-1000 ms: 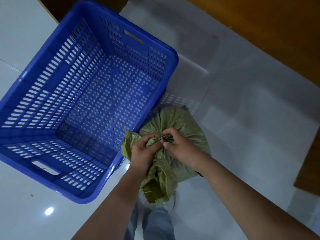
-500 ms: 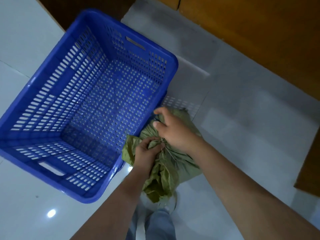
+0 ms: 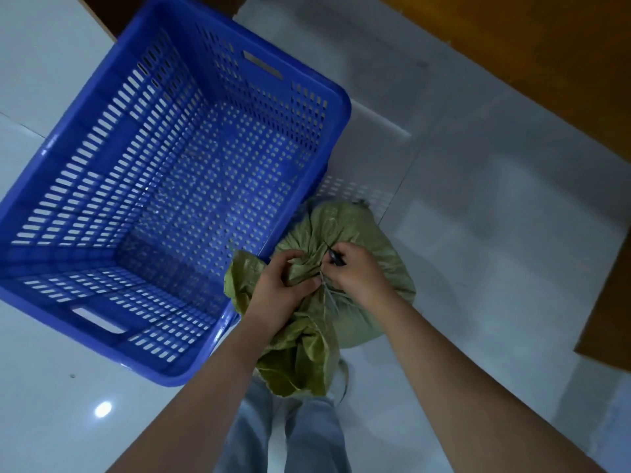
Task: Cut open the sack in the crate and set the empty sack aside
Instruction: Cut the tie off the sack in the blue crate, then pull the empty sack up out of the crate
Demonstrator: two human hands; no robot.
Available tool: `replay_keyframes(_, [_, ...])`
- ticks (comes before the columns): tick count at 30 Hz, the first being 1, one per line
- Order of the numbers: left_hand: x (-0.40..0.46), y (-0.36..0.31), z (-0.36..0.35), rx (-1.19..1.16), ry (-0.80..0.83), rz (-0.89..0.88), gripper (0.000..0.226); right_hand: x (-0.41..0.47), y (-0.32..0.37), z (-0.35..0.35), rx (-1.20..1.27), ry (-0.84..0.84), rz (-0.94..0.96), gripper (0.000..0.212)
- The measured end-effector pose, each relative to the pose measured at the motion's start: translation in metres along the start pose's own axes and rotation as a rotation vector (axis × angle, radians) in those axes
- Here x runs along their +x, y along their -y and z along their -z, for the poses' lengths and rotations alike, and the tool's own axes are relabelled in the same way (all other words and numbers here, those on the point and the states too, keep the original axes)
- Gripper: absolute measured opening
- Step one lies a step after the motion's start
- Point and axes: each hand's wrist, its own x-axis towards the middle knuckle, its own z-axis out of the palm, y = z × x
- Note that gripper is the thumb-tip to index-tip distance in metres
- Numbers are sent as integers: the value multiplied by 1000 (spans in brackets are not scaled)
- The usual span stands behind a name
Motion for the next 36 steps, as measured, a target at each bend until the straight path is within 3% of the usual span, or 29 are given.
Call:
replay_keyframes(3, [-3, -15, 15, 369, 51, -12, 78, -2, 0, -4, -12, -40, 30, 8])
replay_keyframes(5, [-4, -29, 23, 748, 104, -27, 64, -5, 2, -3, -26, -71, 34, 2])
replay_keyframes(7, [-3, -40, 28, 1066, 168, 15, 53, -9, 4, -2, -54, -85, 44, 14])
replay_keyframes(11, [-1, -58, 37, 1279, 285, 125, 47, -14, 7, -3, -71, -62, 54, 29])
replay_keyframes(13, [0, -66, 40, 1138, 333, 142, 34, -15, 6, -3, -63, -37, 45, 31])
replay_keyframes(16, [-10, -78, 38, 555, 327, 216, 8, -21, 5, -2, -2, -34, 26, 28])
replay_keyframes(19, [-22, -79, 40, 232, 271, 368, 17, -28, 3, -1, 163, -58, -8, 29])
replay_keyframes(22, [-30, -67, 46, 457, 334, 460, 52, -34, 1, -2, 272, -82, -61, 42])
replay_keyframes(24, [-35, -60, 44, 590, 352, 420, 32, -37, -1, -5, 402, -79, -98, 53])
replay_keyframes(26, [-40, -50, 43, 503, 355, 377, 25, -42, -4, -7, 518, -61, -127, 57])
replay_keyframes(30, [-55, -28, 37, 146, 316, 393, 71, -64, -3, -4, 673, 13, -161, 53])
replay_keyframes(33, [-58, -20, 26, 144, 191, 367, 61, -73, -6, -7, 629, 1, -220, 36])
replay_keyframes(36, [-52, -12, 19, 368, 103, 327, 49, -75, -8, -8, 628, 6, -259, 39])
